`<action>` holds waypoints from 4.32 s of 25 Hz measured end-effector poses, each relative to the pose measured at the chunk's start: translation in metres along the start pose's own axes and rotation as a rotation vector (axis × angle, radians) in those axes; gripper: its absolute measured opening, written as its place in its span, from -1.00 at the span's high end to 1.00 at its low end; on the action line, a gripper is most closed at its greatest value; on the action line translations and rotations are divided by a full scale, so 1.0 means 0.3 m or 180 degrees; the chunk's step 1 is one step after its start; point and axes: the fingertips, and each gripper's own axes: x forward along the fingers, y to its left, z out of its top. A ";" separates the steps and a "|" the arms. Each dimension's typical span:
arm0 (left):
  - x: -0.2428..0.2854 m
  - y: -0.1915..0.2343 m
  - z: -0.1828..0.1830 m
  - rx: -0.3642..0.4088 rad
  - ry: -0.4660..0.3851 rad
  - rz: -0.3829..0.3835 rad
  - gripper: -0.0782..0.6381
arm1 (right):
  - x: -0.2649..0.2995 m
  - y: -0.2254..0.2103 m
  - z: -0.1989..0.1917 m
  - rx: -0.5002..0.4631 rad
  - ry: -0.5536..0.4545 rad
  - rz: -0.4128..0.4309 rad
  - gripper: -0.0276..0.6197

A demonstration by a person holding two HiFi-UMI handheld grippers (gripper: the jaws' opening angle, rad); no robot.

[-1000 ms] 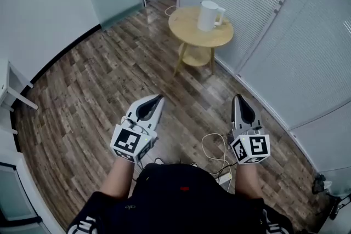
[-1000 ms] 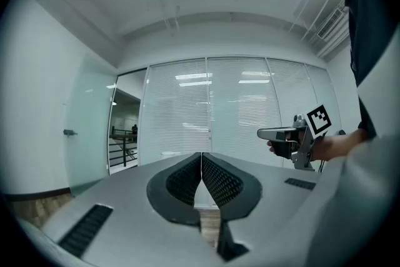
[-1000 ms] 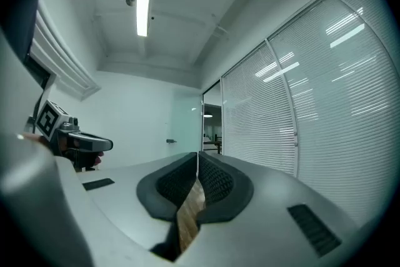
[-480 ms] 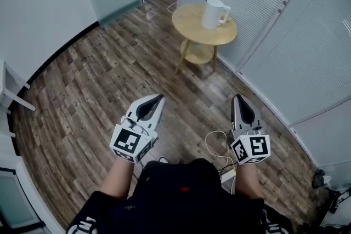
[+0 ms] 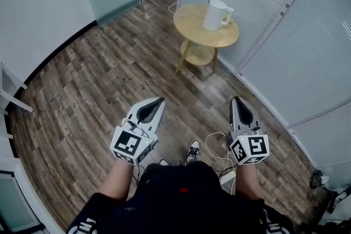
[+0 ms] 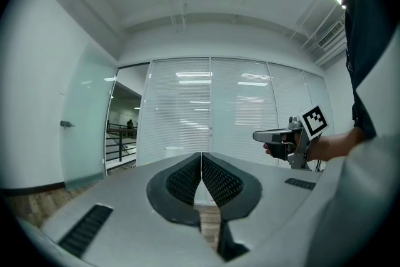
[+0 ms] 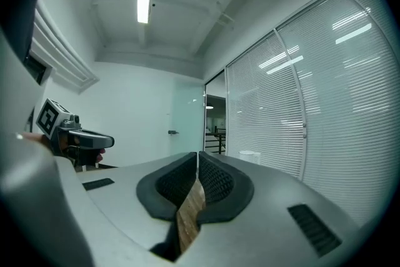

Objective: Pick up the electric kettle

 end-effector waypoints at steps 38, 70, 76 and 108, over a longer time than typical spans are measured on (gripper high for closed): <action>1.093 -0.054 -0.046 0.0100 0.0396 0.0263 0.72 | 0.519 -0.990 -0.227 0.0328 0.0157 0.0247 0.82; 1.621 0.764 -0.065 0.0040 0.0252 -0.0441 0.72 | 1.378 -0.969 -0.223 0.0053 0.0379 -0.0347 0.82; 1.674 0.888 -0.081 -0.0047 0.0236 -0.0478 0.72 | 1.497 -0.956 -0.224 0.0017 0.0420 -0.0423 0.82; 2.503 0.884 -0.150 0.0112 0.0657 -0.0127 0.72 | 2.006 -1.734 -0.534 0.0180 0.0598 -0.0184 0.82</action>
